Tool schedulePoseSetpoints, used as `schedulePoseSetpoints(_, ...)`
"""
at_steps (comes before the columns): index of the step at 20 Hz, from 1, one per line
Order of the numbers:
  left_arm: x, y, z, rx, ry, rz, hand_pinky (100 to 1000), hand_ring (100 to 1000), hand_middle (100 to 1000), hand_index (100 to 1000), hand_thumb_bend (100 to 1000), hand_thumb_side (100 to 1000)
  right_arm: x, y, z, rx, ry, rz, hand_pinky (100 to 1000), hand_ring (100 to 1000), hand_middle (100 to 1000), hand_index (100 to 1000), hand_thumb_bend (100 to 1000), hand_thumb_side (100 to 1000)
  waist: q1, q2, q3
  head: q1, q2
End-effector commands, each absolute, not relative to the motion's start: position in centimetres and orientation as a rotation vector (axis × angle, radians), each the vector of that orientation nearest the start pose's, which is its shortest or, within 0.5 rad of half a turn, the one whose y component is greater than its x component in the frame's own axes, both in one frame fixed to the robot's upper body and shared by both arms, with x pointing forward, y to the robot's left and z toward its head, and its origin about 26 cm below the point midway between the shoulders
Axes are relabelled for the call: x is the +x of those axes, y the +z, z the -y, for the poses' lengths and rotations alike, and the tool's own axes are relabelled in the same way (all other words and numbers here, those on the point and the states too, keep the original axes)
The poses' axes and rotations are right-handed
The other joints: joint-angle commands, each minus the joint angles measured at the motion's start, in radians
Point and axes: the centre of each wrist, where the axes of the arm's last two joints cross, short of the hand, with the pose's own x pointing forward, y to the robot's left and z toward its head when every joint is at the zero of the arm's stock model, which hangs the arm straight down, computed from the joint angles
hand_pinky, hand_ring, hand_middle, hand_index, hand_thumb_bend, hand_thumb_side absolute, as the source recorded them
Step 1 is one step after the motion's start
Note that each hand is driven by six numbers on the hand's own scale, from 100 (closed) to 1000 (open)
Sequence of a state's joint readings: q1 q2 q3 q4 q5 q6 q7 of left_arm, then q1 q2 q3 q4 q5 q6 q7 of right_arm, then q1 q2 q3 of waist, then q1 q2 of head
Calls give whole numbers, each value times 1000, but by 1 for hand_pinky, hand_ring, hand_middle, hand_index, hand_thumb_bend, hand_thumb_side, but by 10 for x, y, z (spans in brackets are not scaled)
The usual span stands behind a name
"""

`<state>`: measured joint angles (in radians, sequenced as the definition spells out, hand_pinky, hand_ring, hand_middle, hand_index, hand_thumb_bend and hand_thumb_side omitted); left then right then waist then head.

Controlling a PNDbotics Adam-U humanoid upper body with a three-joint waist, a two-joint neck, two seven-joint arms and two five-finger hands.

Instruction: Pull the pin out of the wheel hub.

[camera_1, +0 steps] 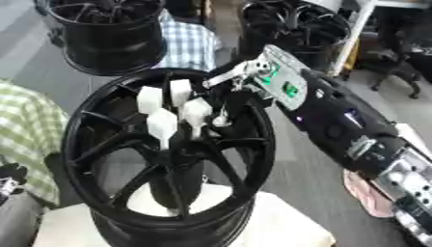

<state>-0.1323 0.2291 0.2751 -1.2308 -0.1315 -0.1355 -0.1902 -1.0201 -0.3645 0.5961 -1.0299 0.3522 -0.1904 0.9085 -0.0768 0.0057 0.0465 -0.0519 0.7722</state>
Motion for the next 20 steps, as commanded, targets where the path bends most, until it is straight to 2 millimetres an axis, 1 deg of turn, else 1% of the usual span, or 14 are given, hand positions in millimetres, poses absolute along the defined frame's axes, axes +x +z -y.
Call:
schedulePoseSetpoints(1,296,-28,-376,286,-213,1501,699,701,664,808,584,567,464,193,150,-58,2054,1167,848,844,737,870,100,154,8,-7,0,-3,-2)
schedulePoseSetpoints(5,296,-28,-376,286,-213,1501,699,701,664,808,585,567,464,195,150,-52,2041,1182,833,813,619,773,100,160,8,-7,1,-4,-2)
schedulePoseSetpoints(9,296,-28,-376,286,-213,1501,699,701,664,809,585,568,464,200,149,-38,2026,1212,812,772,510,654,100,230,8,-6,1,-5,-2)
schedulePoseSetpoints(12,296,-28,-376,286,-212,1501,699,701,664,809,585,568,462,206,150,-19,2010,1242,788,731,423,541,100,302,8,-6,0,-5,-2)
schedulePoseSetpoints(15,296,-28,-377,287,-212,1501,699,701,664,809,586,568,459,213,152,1,1997,1275,767,692,361,467,100,320,7,-6,-1,-6,-2)
schedulePoseSetpoints(18,296,-28,-377,289,-212,1500,699,701,664,809,586,568,455,220,152,16,1983,1302,754,667,326,431,100,319,7,-7,-2,-6,-2)
schedulePoseSetpoints(20,295,-28,-377,289,-212,1499,699,701,664,809,586,568,453,223,152,23,1970,1320,751,661,318,423,100,316,7,-7,-3,-6,-2)
